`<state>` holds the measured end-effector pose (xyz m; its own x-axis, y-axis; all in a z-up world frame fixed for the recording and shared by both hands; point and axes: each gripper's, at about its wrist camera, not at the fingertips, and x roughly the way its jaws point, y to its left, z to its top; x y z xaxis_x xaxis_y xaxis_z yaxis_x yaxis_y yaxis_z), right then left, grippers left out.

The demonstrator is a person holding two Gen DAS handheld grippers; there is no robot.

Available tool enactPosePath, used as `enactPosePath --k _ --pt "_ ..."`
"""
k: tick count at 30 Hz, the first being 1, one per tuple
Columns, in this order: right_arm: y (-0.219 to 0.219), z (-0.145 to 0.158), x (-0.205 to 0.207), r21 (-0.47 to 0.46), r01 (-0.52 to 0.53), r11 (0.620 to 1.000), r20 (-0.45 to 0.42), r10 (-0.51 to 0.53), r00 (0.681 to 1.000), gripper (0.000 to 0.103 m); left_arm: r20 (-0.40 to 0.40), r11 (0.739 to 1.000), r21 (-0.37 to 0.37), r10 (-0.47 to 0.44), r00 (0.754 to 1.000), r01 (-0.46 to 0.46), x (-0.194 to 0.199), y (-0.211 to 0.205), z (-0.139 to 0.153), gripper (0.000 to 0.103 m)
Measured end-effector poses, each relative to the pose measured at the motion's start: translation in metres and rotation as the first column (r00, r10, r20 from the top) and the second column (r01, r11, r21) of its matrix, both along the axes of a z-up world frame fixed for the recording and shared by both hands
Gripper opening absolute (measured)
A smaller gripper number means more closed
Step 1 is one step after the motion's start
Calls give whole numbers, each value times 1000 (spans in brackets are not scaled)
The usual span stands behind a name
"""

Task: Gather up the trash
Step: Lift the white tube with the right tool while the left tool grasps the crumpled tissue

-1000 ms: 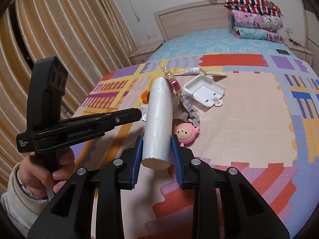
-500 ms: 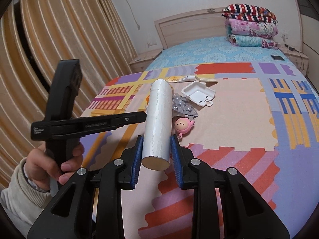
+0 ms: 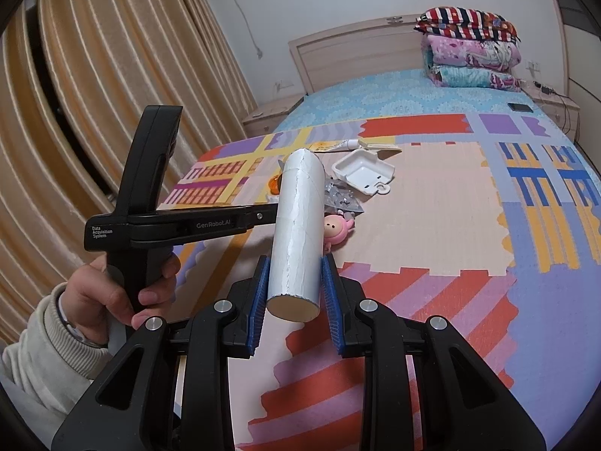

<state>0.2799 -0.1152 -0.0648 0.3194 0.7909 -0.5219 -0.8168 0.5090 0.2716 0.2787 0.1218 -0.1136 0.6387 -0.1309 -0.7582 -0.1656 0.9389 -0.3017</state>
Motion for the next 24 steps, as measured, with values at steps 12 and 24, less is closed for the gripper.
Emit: enactPosePath --k 12,24 --pt "-7 1 -2 11 10 1000 4 -10 1000 28 10 1000 30 -3 1000 2 -2 -5 0 8" --pt "-16 5 -5 21 18 1000 15 -19 1000 28 65 995 98 22 998 -29 -6 -6 7 62"
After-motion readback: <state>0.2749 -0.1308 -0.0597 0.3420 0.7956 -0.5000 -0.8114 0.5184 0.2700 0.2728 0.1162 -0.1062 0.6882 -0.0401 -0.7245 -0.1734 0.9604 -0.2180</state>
